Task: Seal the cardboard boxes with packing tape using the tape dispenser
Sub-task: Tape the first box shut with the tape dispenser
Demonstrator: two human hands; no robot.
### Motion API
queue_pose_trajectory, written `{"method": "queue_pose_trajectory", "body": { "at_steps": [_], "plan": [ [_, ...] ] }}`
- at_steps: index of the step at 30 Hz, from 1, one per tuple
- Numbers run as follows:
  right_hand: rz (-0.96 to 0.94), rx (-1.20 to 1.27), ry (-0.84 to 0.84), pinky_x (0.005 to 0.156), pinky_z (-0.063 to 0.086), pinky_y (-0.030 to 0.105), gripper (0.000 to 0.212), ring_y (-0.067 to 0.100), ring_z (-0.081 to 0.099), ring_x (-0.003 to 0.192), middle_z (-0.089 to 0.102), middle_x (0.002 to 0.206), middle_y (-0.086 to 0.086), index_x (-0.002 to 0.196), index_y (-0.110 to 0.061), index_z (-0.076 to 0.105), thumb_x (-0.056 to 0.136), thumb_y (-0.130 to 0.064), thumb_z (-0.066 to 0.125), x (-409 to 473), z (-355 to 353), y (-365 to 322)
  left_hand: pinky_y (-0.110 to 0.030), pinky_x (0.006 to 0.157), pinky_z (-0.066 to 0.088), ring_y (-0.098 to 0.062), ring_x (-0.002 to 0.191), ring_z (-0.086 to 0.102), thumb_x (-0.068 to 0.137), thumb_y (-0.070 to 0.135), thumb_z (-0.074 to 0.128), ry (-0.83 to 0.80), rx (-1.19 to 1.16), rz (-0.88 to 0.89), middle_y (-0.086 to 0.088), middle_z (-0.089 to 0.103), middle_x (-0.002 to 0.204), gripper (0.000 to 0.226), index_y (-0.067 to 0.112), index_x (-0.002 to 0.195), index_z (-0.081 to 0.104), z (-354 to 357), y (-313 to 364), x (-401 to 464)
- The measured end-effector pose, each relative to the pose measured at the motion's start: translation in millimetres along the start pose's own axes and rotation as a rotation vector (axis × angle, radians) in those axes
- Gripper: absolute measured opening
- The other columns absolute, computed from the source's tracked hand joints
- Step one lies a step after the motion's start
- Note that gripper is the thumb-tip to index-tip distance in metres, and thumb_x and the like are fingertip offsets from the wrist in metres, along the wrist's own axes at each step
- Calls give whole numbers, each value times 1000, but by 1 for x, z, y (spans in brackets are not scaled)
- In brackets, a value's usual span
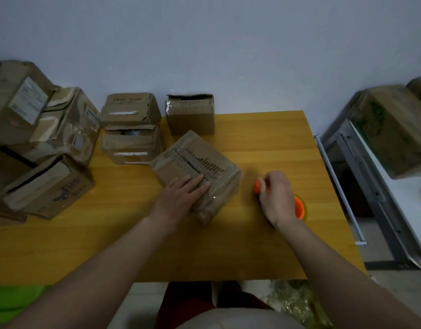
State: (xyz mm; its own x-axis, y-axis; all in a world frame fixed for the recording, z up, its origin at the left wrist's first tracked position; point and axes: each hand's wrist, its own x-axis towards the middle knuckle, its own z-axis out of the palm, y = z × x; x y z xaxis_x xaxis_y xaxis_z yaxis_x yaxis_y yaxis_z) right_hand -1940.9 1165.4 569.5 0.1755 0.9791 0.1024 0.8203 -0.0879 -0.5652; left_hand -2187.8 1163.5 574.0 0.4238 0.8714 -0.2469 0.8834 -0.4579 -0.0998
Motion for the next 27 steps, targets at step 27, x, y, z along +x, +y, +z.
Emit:
{"method": "queue_pose_trajectory", "body": {
  "at_steps": [27],
  "plan": [
    [-268, 72, -580, 89, 43, 34, 26, 27, 55, 109, 64, 115, 9, 108, -10, 68, 96, -28, 54, 95, 62, -92, -56, 117, -6, -26, 148, -11, 78, 83, 15, 104, -116, 3, -5, -8, 162, 88, 37, 151, -4, 26, -6, -9]
  ]
}}
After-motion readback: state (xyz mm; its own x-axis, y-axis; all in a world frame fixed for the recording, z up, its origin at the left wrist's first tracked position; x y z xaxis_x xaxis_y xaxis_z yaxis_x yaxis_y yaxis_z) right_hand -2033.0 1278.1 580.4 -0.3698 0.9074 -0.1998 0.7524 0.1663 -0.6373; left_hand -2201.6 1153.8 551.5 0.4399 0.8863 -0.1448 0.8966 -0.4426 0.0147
